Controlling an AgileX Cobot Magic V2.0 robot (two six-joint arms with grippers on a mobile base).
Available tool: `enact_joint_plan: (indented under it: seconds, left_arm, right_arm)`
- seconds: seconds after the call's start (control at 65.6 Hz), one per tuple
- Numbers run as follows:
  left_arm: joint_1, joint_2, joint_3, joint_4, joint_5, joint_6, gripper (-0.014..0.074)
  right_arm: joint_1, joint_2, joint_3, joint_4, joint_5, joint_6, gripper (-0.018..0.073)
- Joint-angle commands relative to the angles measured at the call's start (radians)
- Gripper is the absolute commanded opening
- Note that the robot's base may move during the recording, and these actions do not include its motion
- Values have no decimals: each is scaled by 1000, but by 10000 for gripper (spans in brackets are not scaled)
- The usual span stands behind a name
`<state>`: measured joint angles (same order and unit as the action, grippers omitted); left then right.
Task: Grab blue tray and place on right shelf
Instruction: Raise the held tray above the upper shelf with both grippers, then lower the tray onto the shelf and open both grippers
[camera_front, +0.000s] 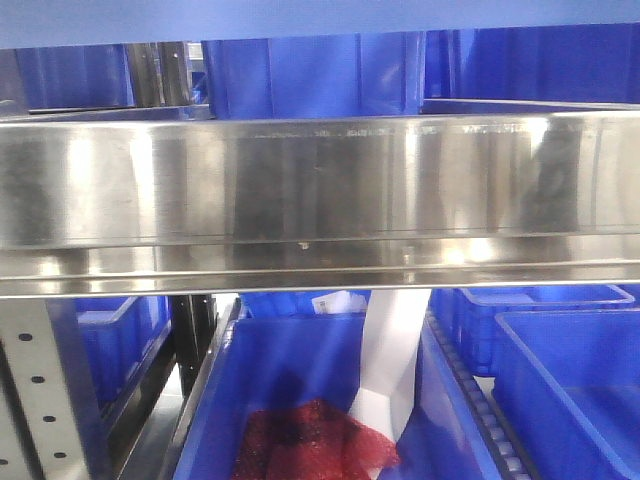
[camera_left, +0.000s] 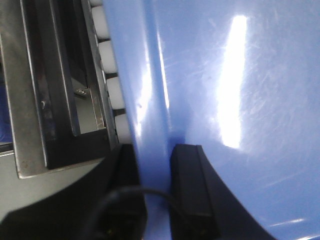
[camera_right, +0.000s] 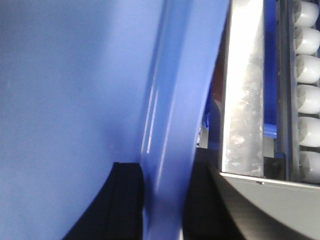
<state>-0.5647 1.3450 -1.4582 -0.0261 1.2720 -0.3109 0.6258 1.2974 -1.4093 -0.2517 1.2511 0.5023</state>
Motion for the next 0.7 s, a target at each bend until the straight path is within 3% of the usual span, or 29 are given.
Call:
enact_joint_plan:
  seconds: [0.0, 0.152, 0.366, 0.503, 0.686]
  left_arm:
    - [-2, -10, -70, -110, 15, 61, -48]
    - [9, 73, -205, -75, 6, 71, -48]
    - [20, 264, -419, -35, 4, 83, -48]
    - [56, 376, -468, -31, 8, 83, -48]
    - [88, 462, -468, -31, 19, 83, -48]
  right_arm:
    - [8, -24, -64, 27, -88, -46, 57]
    - [-63, -3, -138, 11, -98, -68, 57]
    - [-219, 107, -237, 55, -107, -189, 57]
    - [-248, 199, -243, 109, -153, -226, 57]
    - [-248, 312, -243, 109, -189, -235, 57]
